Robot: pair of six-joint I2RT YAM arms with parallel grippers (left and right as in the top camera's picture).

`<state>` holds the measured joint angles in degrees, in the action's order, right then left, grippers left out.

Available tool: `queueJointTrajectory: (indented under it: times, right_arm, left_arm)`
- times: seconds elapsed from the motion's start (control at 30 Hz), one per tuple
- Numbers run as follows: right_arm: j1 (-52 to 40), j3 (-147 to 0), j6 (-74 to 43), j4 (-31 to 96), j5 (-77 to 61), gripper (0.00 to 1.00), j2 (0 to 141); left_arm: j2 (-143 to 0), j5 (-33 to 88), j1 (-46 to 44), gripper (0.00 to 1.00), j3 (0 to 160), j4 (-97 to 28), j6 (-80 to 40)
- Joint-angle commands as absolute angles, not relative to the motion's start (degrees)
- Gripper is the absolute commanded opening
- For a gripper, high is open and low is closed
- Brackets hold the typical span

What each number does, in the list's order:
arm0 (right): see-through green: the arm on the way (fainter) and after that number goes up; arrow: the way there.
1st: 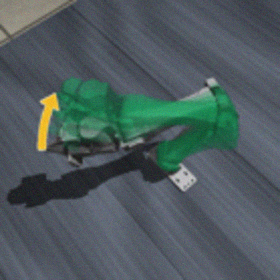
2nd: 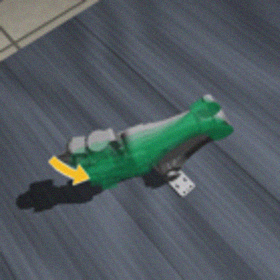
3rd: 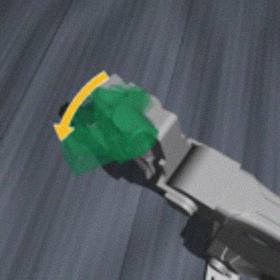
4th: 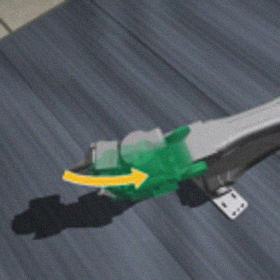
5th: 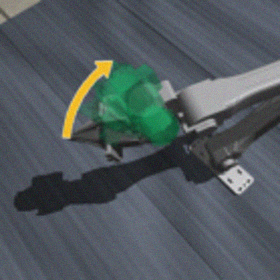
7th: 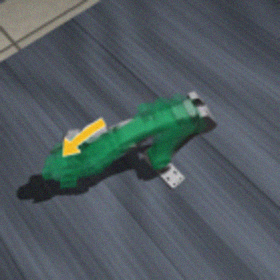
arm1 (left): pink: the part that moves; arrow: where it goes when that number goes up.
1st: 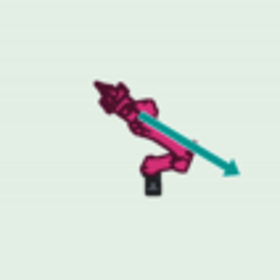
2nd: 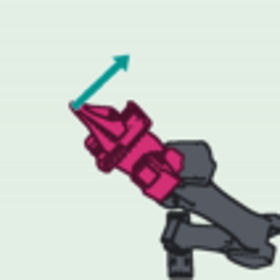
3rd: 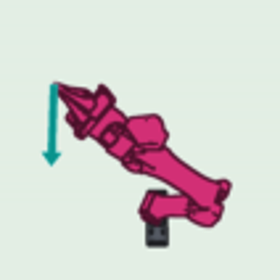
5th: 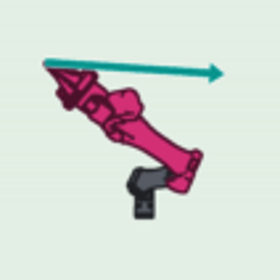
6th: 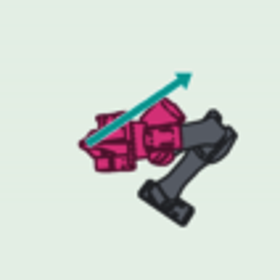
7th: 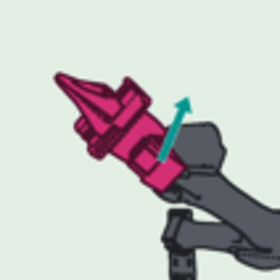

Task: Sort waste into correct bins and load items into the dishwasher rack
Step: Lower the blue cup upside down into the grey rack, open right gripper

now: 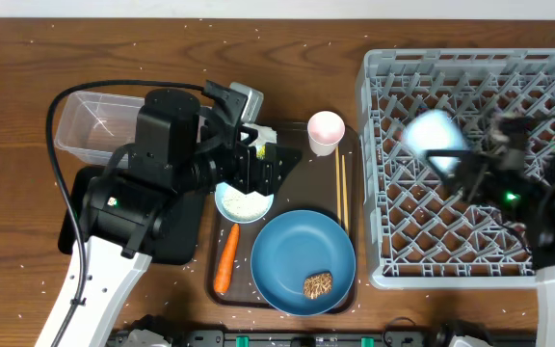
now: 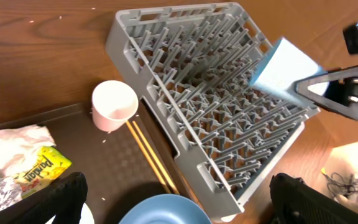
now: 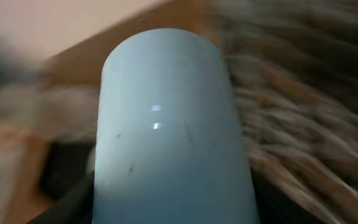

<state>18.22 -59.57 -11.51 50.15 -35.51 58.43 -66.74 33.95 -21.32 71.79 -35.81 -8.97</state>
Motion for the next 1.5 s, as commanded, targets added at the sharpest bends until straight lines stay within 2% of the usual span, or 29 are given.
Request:
queueJointTrajectory:
  times: [0.0, 0.27, 0.4, 0.77, 1.1, 1.47]
  right_arm:
    - [25.6, -60.3, -20.5, 52.2, -14.1, 0.40, 58.3]
    - [41.7, -60.3, -26.2, 51.2, -11.5, 0.38, 60.8]
    - [45.5, -60.3, -26.4, 51.3, -11.6, 0.43, 64.1]
    - [46.2, -60.3, -27.9, 49.1, -17.6, 0.44, 75.7]
    - [46.1, -60.4, -29.7, 48.0, -21.6, 0.65, 80.3]
    - [46.2, -62.3, -28.9, 47.7, -26.8, 0.72, 79.4]
  left_arm:
    - [-66.5, 32.2, -21.2, 0.95, 72.6, -36.0, -8.6]
    - [-66.5, 32.2, -21.2, 0.95, 72.6, -36.2, -8.6]
    - [-66.5, 32.2, -21.2, 0.95, 72.6, -36.5, -8.6]
    - [-66.6, 32.3, -21.2, 0.95, 72.6, -36.4, -8.6]
    - [-66.8, 32.2, -21.2, 0.95, 72.6, -37.1, -8.6]
    - [-70.2, 32.2, -21.2, 0.95, 72.6, -36.9, -8.6]
